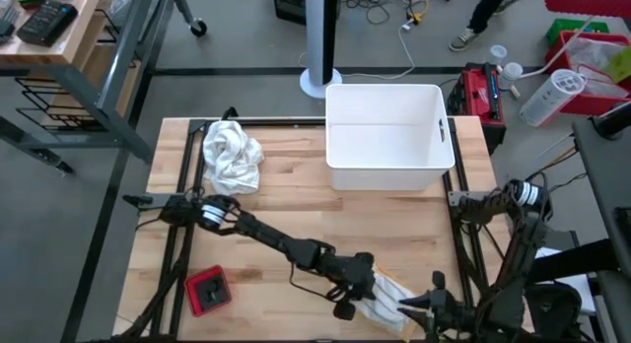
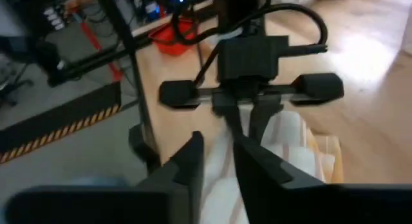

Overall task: Fold towel
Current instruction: Adjust the stack of folded kitchen towels

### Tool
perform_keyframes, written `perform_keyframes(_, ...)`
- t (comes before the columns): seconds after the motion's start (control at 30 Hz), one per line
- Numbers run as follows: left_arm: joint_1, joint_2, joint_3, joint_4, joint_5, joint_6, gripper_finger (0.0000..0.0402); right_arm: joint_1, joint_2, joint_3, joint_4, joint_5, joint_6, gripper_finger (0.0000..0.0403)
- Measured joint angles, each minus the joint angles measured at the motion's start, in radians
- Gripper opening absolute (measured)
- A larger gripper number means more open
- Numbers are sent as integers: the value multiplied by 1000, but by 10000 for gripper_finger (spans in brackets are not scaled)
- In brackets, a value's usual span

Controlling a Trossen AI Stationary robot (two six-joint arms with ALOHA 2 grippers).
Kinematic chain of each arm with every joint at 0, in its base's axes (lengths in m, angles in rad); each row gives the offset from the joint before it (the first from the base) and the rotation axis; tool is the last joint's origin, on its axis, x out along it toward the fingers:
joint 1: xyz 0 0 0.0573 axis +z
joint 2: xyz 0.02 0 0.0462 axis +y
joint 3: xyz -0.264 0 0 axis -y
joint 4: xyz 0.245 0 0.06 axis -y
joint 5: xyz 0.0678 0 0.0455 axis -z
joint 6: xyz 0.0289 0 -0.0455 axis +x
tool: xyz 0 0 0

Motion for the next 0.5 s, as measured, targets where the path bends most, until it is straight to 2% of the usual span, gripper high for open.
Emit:
perform_keyframes(0.17, 1, 7, 1, -1, -77, -10, 0, -35, 83, -1, 86, 15, -33, 8)
perform_keyframes(0.33, 2, 7, -14, 0, -85, -12, 0, -48, 179, -1, 136, -34, -17, 4)
perform_keyframes(0.5, 0, 7, -22, -7, -85, -16, 0, -51, 244, 9, 134, -159, 50, 1)
